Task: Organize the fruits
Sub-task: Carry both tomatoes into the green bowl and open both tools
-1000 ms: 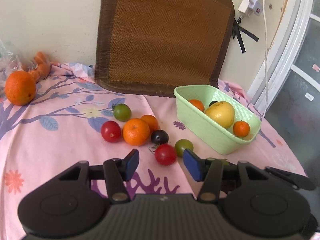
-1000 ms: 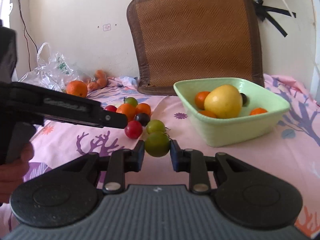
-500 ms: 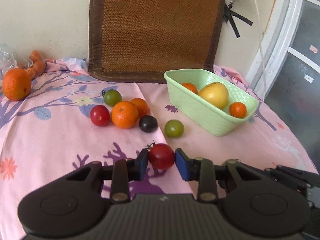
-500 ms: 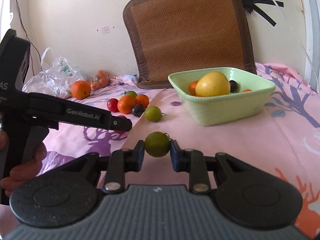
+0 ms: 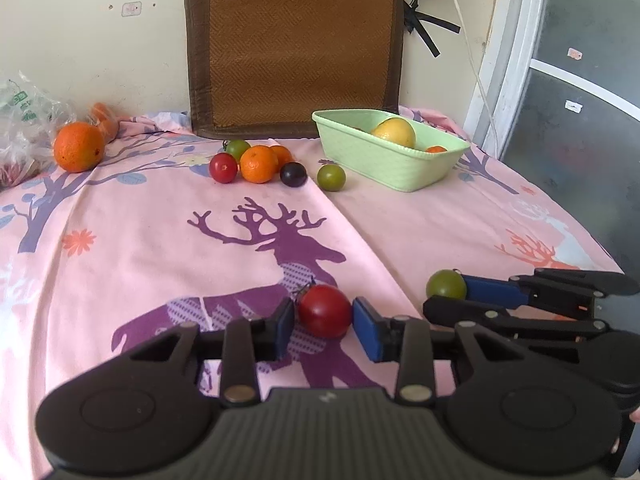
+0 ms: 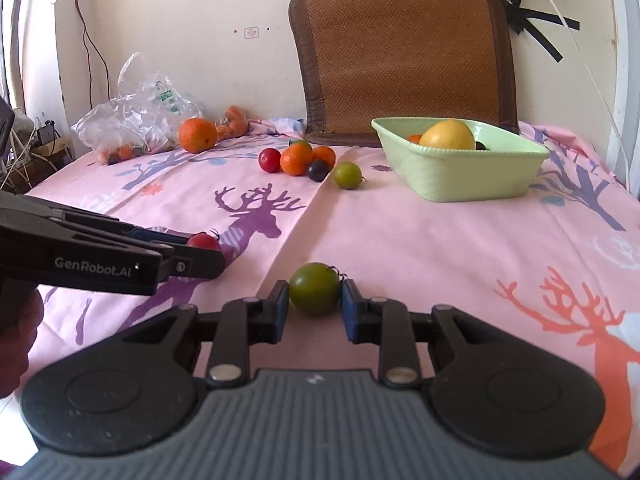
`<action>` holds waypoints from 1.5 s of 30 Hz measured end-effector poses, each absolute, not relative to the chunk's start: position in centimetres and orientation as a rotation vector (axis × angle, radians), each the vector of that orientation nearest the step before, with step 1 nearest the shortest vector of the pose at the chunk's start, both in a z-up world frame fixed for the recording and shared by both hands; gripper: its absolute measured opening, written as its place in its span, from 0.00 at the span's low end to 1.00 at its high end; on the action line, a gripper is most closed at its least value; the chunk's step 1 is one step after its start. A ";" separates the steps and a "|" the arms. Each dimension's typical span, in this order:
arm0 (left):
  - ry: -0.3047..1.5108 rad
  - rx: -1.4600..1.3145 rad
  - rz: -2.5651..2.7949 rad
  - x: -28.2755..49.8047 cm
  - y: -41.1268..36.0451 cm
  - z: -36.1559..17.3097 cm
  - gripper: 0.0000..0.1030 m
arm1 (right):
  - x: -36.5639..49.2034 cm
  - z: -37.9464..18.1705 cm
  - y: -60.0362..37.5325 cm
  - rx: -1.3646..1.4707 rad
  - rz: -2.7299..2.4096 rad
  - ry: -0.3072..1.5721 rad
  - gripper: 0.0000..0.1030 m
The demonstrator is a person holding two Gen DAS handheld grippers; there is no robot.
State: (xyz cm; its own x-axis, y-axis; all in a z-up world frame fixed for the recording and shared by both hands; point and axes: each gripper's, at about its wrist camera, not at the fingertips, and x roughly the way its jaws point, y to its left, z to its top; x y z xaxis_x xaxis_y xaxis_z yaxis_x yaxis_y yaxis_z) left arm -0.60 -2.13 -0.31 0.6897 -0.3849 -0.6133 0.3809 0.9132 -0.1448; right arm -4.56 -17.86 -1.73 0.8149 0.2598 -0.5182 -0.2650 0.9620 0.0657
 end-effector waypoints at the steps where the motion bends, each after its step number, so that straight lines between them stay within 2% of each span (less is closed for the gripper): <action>1: 0.684 -0.004 -0.430 -0.8 -2.2 -0.3 0.36 | -4.7 -1.7 -17.8 -0.011 0.278 0.553 0.30; 6: 0.672 -0.001 -0.432 -1.1 -2.2 -0.1 0.41 | -5.0 -1.7 -17.8 -0.014 0.276 0.552 0.30; 9: 0.673 0.006 -0.428 -0.9 -2.3 -0.3 0.41 | -5.0 -1.8 -17.8 -0.020 0.277 0.548 0.31; 11: 0.684 0.010 -0.435 -0.7 -2.5 -0.5 0.38 | -5.0 -2.0 -17.8 -0.021 0.279 0.546 0.30; 14: 0.674 0.038 -0.428 -0.6 -2.9 -0.6 0.28 | -5.1 -2.0 -17.8 -0.036 0.277 0.532 0.29; 19: 0.671 -0.023 -0.505 1.2 -3.8 1.4 0.28 | -4.5 -0.3 -19.5 -0.030 0.218 0.422 0.29; 26: 0.590 -0.056 -0.589 8.2 -8.6 5.5 0.28 | 0.5 1.7 -24.4 0.008 0.096 0.334 0.29; 34: 0.680 -0.090 -0.549 17.2 -13.0 4.5 0.29 | 5.8 0.6 -25.8 -0.019 0.041 0.344 0.30; 40: 0.687 -0.067 -0.532 18.5 -13.6 3.8 0.40 | 5.8 0.2 -25.6 -0.036 0.027 0.317 0.31; 43: 0.629 -0.106 -0.535 17.4 -11.0 5.4 0.41 | 4.9 0.7 -25.7 -0.024 0.013 0.281 0.31; 45: 0.580 -0.149 -0.512 16.4 -7.7 6.4 0.46 | 4.1 1.2 -25.8 -0.001 0.011 0.254 0.31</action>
